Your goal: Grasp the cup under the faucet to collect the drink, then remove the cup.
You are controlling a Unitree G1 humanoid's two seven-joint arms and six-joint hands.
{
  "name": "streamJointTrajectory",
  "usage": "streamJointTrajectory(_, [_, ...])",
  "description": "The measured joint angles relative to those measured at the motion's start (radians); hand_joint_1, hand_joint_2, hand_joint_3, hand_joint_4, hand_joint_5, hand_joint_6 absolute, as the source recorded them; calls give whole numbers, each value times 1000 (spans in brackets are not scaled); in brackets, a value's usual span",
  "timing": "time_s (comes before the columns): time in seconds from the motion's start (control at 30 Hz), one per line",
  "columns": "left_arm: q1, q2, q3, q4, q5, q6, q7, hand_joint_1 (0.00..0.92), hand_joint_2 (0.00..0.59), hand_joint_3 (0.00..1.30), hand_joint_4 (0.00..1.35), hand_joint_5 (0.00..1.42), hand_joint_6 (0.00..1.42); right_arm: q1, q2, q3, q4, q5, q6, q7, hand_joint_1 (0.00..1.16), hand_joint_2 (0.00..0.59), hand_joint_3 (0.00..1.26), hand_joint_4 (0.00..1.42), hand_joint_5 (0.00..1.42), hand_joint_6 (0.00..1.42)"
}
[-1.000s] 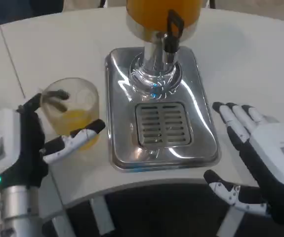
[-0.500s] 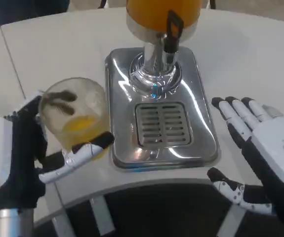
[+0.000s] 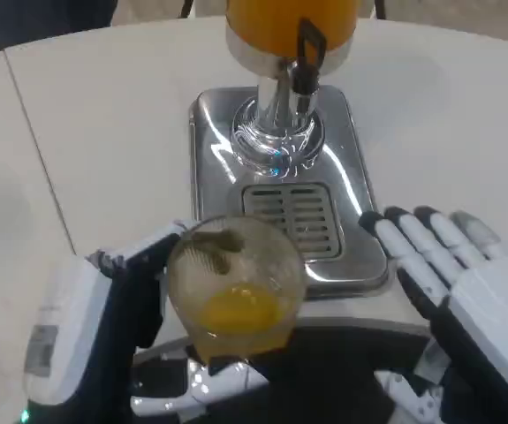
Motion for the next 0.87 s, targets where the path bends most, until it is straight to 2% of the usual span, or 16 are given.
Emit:
streamJointTrajectory(0.1, [20, -9, -3, -9, 13, -1, -11, 589, 13, 1146, 1033, 1424, 1424, 71, -8, -44, -7, 29, -45, -30, 283, 543, 0, 0, 0, 0])
streamJointTrajectory(0.3, [36, -18, -5, -15, 20, -1, -25, 591, 12, 1146, 1033, 1424, 1424, 94, -14, -62, -12, 58, -85, -32, 275, 547, 0, 0, 0, 0])
streamJointTrajectory(0.53, [49, -38, -5, -23, 24, -1, -35, 591, 12, 1146, 1033, 1424, 1424, 11, 20, 3, -9, 13, -64, -1, 270, 549, 0, 0, 0, 0])
streamJointTrajectory(0.67, [53, -51, 0, -27, 32, 0, -36, 591, 12, 1146, 1033, 1424, 1424, 1, 36, 30, 17, -13, -55, 2, 269, 555, 0, 0, 0, 0])
streamJointTrajectory(0.87, [59, -66, 5, -28, 46, 0, -36, 591, 12, 1146, 1021, 1424, 1424, 4, 48, 38, 27, -27, -54, 2, 269, 559, 0, 0, 0, 0])
